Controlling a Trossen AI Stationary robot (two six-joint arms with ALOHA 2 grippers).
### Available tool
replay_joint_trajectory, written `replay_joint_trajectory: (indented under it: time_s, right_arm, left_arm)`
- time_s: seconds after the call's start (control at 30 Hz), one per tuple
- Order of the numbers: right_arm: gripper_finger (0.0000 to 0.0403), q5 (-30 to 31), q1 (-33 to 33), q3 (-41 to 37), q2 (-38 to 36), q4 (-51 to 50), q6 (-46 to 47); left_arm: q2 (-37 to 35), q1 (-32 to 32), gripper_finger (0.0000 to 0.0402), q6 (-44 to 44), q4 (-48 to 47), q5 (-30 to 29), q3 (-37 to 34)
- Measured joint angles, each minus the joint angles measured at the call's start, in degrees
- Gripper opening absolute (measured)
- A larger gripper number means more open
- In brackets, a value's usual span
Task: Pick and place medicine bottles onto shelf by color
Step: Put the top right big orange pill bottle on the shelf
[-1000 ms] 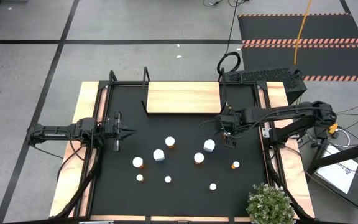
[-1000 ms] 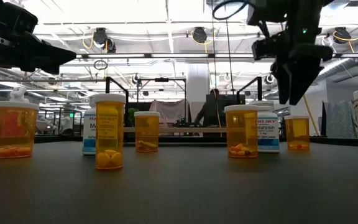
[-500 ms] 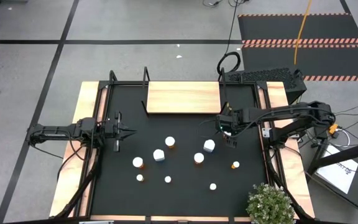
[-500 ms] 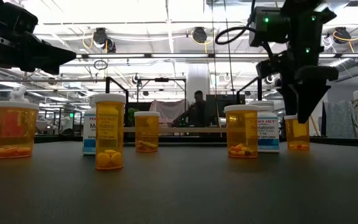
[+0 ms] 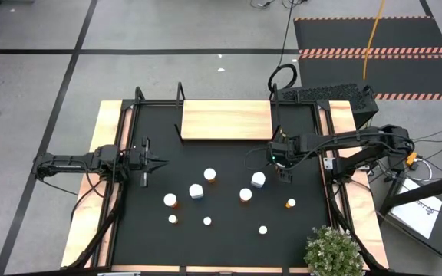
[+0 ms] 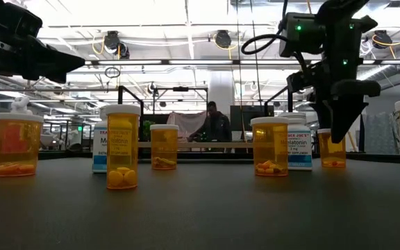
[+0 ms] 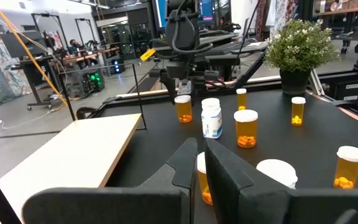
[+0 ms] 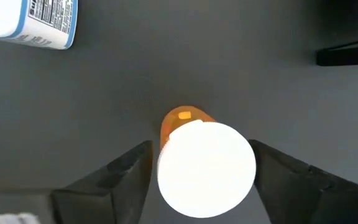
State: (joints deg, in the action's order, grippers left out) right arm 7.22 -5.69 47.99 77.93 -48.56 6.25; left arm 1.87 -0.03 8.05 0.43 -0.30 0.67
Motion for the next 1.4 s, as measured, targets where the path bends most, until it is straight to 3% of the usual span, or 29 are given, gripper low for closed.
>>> replay_joint_trajectory:
  time_s: [0.23,0.87,1.4]
  right_arm:
    - [0.0205,-1.0,0.1,3.1,0.0,-0.5,1.7]
    - [0.0213,-3.0,0.0,28.3,1.2,-9.9,3.6]
    - [0.0213,-2.8,-7.5,63.1,20.5,-32.0,-5.7]
  left_arm:
    - [0.0,0.0,0.0035,0.0,0.0,0.0,0.0]
    - [0.0,0.0,0.0035,-1.1,0.0,0.0,0.0]
    - [0.0,0.0,0.0035,-1.0,0.1,-0.1,0.0]
